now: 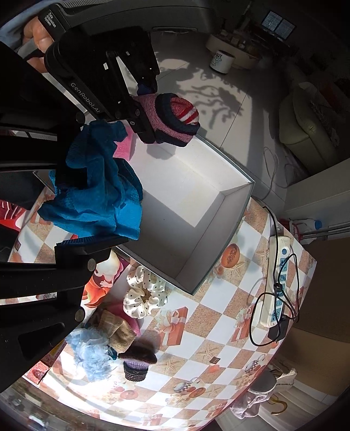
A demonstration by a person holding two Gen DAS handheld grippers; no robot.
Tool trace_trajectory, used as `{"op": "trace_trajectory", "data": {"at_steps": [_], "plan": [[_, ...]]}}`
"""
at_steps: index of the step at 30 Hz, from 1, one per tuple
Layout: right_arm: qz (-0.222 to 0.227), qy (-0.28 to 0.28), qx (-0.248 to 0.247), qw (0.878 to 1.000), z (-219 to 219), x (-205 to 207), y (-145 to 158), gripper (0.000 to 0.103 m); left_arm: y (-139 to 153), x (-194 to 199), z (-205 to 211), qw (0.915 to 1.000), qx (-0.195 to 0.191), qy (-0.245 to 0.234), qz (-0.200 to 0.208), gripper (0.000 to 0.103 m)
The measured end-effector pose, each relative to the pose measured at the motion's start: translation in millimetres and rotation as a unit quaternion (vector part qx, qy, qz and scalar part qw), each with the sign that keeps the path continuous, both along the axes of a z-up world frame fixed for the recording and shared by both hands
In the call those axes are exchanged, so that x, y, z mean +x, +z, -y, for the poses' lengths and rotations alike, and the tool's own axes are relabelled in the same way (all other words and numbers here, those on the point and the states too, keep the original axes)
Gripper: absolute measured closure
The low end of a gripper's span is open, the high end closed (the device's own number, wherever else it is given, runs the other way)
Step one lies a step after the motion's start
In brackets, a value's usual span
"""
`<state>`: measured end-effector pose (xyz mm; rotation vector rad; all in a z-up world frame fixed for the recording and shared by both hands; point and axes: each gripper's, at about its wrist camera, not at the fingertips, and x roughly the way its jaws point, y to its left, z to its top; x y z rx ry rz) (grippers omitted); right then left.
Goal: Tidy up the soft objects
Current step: 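Lower the knit hat and blue cloth into the white box and release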
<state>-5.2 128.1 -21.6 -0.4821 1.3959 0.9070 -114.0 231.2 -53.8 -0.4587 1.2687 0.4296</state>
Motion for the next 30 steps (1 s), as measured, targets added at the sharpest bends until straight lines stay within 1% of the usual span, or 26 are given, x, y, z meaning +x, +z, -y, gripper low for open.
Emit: {"op": "trace_trajectory", "data": {"at_steps": [7, 12, 13, 14, 15, 16, 18, 19, 20, 21, 22, 25, 26, 27, 28, 29, 30], "plan": [[-0.014, -0.012, -0.003, 1.0, -9.3, 9.6, -7.2, 0.077, -4.1, 6.7, -2.0, 1.0, 0.0, 0.0, -0.008, 0.075], [-0.016, -0.011, -0.007, 1.0, -14.9, 12.8, -10.5, 0.077, -8.1, 8.4, -0.5, 0.9999, -0.01, -0.001, -0.011, 0.074], [-0.018, -0.012, -0.008, 1.0, -15.7, 13.4, -11.3, 0.077, -8.2, 8.6, -0.1, 0.9999, -0.011, -0.001, -0.011, 0.072], [-0.018, -0.014, -0.009, 1.0, -16.3, 14.1, -11.7, 0.076, -8.2, 8.8, 0.1, 0.9999, -0.011, 0.0, -0.01, 0.068], [-0.019, -0.015, -0.01, 1.0, -16.8, 14.8, -12.1, 0.076, -8.2, 9.0, 0.3, 0.9999, -0.012, 0.001, -0.01, 0.062], [-0.022, -0.016, -0.012, 1.0, -17.4, 16.1, -13.1, 0.076, -7.9, 9.2, 0.5, 0.9999, -0.011, 0.003, -0.01, 0.057], [-0.025, -0.02, -0.015, 0.999, -17.7, 17.8, -13.6, 0.063, -5.8, 8.8, 0.6, 0.9999, -0.008, 0.004, -0.005, 0.039], [-0.025, -0.023, -0.014, 0.999, -17.5, 18.9, -13.2, 0.046, -4.2, 8.5, 0.9, 1.0, -0.004, 0.004, -0.003, 0.035], [-0.024, -0.023, -0.011, 0.999, -17.4, 19.2, -12.0, 0.035, -2.9, 8.3, 1.2, 1.0, -0.002, 0.004, -0.002, 0.028], [-0.024, -0.021, -0.01, 0.999, -17.6, 19.3, -11.0, 0.031, -1.9, 8.3, 1.2, 1.0, -0.001, 0.003, -0.001, 0.024], [-0.024, -0.02, -0.012, 0.999, -18.2, 19.5, -10.7, 0.027, -1.4, 8.3, 1.4, 1.0, 0.0, 0.003, -0.001, 0.023], [-0.035, -0.019, -0.027, 0.999, -19.4, 20.8, -14.5, 0.027, -0.2, 7.3, 1.7, 0.9999, -0.006, 0.003, 0.009, 0.021], [-0.04, -0.021, -0.033, 0.998, -18.7, 21.4, -16.6, 0.024, 0.8, 6.1, 1.5, 0.9998, -0.012, 0.004, 0.017, 0.018], [-0.048, -0.024, -0.048, 0.997, -17.9, 22.1, -20.7, 0.014, 2.1, 4.8, 1.3, 0.9995, -0.018, 0.005, 0.027, 0.014], [-0.053, -0.033, -0.06, 0.996, -15.5, 23.4, -23.9, 0.0, 3.1, 3.6, 1.7, 0.9992, -0.019, 0.006, 0.033, 0.01], [-0.057, -0.045, -0.059, 0.996, -11.3, 26.2, -24.6, 0.001, 5.1, 1.8, 1.7, 0.9989, -0.018, 0.007, 0.043, 0.0], [-0.064, -0.054, -0.056, 0.995, -7.4, 29.2, -25.0, 0.001, 7.6, -0.8, 1.2, 0.9983, -0.018, 0.009, 0.054, 0.0]]}}
